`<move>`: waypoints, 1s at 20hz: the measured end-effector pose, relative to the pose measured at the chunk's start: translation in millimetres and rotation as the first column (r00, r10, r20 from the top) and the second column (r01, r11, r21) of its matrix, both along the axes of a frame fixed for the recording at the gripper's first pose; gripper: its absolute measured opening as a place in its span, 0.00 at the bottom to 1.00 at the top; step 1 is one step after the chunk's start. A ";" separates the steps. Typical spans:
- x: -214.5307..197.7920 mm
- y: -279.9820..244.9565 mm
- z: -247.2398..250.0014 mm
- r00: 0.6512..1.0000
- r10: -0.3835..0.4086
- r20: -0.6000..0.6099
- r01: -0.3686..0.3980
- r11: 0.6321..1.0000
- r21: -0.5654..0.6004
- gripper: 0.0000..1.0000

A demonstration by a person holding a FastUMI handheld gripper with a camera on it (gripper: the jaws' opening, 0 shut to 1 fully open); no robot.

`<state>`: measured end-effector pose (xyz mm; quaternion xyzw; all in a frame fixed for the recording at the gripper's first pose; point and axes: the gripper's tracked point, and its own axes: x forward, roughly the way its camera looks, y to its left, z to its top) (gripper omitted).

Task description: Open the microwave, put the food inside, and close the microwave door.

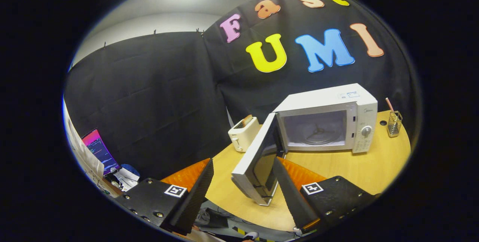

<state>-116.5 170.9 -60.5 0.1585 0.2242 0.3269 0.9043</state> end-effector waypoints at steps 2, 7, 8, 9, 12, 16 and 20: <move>8.1 -30.6 -8.1 0.999 -0.033 -0.018 0.033 0.999 -0.010 0.96; 21.8 -102.1 -43.4 0.989 -0.109 -0.099 0.106 0.994 -0.042 0.96; 23.9 -115.4 -51.5 0.986 -0.120 -0.115 0.114 0.992 -0.056 0.96; 24.9 -125.0 -60.7 0.983 -0.128 -0.132 0.120 0.991 -0.066 0.96; 24.3 -148.1 -82.8 0.971 -0.137 -0.197 0.128 0.990 -0.057 0.96; 18.3 -167.1 -120.1 0.947 -0.128 -0.296 0.115 0.992 -0.060 0.96; 8.8 -174.1 -154.8 0.912 -0.117 -0.392 0.102 0.993 -0.060 0.96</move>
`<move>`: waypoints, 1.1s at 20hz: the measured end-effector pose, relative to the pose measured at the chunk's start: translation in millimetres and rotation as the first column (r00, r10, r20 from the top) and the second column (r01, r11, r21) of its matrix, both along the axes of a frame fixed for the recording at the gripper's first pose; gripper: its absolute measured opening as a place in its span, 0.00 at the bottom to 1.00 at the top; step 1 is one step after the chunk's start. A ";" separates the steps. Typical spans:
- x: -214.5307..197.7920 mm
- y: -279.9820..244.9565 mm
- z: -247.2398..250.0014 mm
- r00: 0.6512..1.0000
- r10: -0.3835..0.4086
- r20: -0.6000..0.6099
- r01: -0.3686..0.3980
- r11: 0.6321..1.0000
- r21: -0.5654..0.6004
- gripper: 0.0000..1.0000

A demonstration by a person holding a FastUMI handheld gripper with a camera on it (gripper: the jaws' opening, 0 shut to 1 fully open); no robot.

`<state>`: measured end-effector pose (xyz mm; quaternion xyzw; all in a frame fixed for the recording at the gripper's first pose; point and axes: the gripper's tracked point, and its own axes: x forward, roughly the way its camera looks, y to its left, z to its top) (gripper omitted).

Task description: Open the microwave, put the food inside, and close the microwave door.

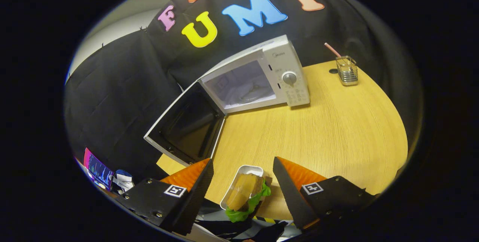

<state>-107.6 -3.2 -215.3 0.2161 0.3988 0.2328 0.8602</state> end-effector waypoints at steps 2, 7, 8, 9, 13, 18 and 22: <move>-6.5 0.4 -16.4 0.999 0.012 -0.051 -0.012 1.000 -0.007 0.97; -23.2 7.6 -43.3 0.986 0.025 -0.167 -0.021 0.999 0.028 0.97; -25.3 8.2 -48.5 0.982 0.021 -0.188 -0.015 0.999 0.032 0.97; -30.2 9.8 -52.5 0.977 0.023 -0.212 -0.015 0.999 0.038 0.97; -38.7 15.6 -64.3 0.955 0.012 -0.296 0.008 0.998 0.066 0.95; -37.2 20.1 -63.0 0.940 -0.044 -0.337 0.077 0.993 0.084 0.46; -37.6 20.3 -53.1 0.939 -0.074 -0.336 0.103 0.992 0.069 0.23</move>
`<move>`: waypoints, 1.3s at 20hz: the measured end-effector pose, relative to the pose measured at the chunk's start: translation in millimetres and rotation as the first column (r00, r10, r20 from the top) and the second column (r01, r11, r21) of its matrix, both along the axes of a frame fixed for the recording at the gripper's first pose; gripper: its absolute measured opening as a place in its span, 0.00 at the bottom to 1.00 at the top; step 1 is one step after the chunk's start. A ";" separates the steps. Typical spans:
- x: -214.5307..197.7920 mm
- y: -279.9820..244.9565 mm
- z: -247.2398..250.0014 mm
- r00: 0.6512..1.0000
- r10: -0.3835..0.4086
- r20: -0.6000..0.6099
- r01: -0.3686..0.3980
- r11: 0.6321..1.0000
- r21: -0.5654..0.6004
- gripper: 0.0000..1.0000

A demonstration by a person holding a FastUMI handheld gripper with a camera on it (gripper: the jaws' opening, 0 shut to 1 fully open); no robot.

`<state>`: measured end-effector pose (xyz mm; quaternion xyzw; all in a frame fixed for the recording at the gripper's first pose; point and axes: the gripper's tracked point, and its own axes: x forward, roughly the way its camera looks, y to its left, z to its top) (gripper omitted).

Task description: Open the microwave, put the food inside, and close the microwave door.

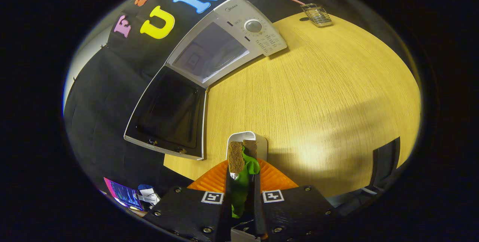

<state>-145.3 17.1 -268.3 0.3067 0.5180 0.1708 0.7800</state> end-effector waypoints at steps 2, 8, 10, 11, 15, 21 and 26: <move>4.6 0.7 14.2 1.000 -0.021 0.015 0.020 1.000 0.012 0.24; 39.2 3.1 66.8 0.987 -0.122 0.105 0.116 0.991 0.065 0.24; 52.7 9.7 78.1 0.980 -0.148 0.130 0.138 0.987 0.082 0.23; 58.0 13.2 83.2 0.977 -0.163 0.140 0.152 0.984 0.090 0.23; 91.5 31.8 95.7 0.956 -0.240 0.167 0.218 0.966 0.140 0.23; 143.2 71.5 103.6 0.927 -0.313 0.205 0.269 0.938 0.217 0.23; 188.6 101.4 98.1 0.889 -0.400 0.225 0.332 0.899 0.287 0.23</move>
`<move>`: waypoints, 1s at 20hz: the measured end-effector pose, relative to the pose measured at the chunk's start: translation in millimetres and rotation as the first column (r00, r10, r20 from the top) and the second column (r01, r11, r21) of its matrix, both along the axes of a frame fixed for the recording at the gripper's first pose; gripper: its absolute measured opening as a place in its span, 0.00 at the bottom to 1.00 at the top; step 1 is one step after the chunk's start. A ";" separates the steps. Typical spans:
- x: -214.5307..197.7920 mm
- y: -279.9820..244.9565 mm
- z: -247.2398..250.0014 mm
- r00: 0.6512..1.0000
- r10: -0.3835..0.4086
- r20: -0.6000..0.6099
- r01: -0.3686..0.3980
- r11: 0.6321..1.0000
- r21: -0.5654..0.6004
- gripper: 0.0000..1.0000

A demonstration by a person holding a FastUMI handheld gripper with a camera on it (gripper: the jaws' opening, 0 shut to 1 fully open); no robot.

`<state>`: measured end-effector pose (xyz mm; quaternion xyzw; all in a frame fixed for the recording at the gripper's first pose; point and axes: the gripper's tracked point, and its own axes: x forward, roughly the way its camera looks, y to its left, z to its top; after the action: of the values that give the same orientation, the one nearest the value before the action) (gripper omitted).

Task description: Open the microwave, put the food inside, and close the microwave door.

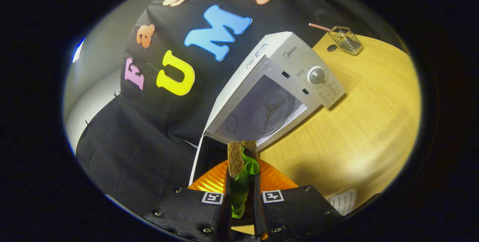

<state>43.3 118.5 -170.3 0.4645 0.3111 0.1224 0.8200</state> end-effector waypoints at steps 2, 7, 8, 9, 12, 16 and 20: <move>19.4 10.6 -4.1 0.999 -0.033 0.014 0.033 0.999 0.021 0.23; 63.6 28.0 -20.6 0.991 -0.120 0.051 0.119 0.992 0.033 0.23; 73.0 29.6 -24.5 0.988 -0.144 0.061 0.142 0.989 0.035 0.23; 82.1 31.3 -28.6 0.984 -0.166 0.068 0.164 0.986 0.037 0.23; 112.6 30.4 -44.4 0.966 -0.244 0.087 0.241 0.970 0.043 0.23; 149.2 29.2 -64.4 0.936 -0.339 0.098 0.334 0.940 0.065 0.23; 178.9 28.6 -89.2 0.914 -0.393 0.103 0.392 0.919 0.032 0.23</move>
<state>222.2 147.1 -259.5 0.5147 0.1664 -0.0182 0.8409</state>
